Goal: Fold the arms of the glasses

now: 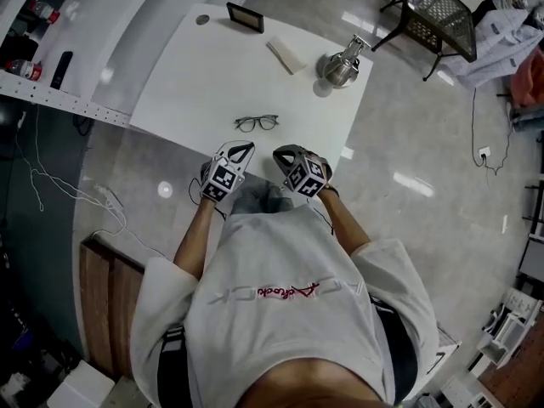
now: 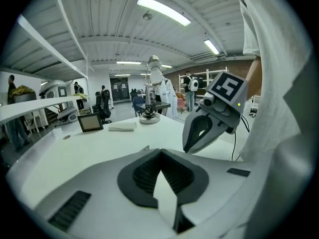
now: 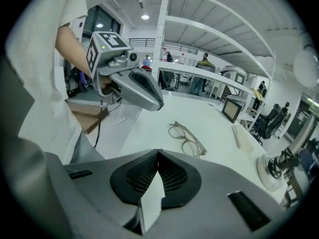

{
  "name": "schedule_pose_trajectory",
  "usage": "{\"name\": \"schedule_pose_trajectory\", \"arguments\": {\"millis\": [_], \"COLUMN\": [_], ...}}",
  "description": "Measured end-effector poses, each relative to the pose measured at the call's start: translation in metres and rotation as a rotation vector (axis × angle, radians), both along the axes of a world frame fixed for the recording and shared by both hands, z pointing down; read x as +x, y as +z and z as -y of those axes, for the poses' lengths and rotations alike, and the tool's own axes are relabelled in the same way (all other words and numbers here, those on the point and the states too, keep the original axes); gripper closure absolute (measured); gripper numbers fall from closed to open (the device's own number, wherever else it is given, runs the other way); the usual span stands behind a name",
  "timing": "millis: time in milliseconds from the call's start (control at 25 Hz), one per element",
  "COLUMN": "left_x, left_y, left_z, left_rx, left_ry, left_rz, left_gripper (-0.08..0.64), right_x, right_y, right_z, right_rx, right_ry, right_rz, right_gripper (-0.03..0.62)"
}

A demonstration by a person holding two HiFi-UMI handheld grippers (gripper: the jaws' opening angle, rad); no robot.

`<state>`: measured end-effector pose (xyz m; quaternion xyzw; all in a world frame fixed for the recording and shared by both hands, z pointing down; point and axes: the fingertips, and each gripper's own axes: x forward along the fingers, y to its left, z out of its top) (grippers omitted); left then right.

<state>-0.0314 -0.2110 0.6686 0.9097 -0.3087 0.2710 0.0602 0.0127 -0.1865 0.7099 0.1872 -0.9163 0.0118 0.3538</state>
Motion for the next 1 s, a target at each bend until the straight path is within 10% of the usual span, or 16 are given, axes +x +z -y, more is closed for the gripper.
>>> {"name": "schedule_pose_trajectory", "arguments": {"millis": [320, 1000], "left_x": [-0.019, -0.042], "left_y": [-0.041, -0.052], "left_z": [-0.022, -0.206], "left_rx": [-0.015, 0.012], "left_ry": [-0.172, -0.131], "left_rz": [-0.324, -0.345], "left_gripper": [0.531, 0.531], "right_x": [0.013, -0.017], "right_y": [-0.06, -0.082], "right_z": [-0.004, -0.183], "right_rx": [-0.031, 0.032], "right_ry": [0.285, 0.404], "right_rz": [0.331, 0.452], "right_gripper": [0.574, 0.574]}}
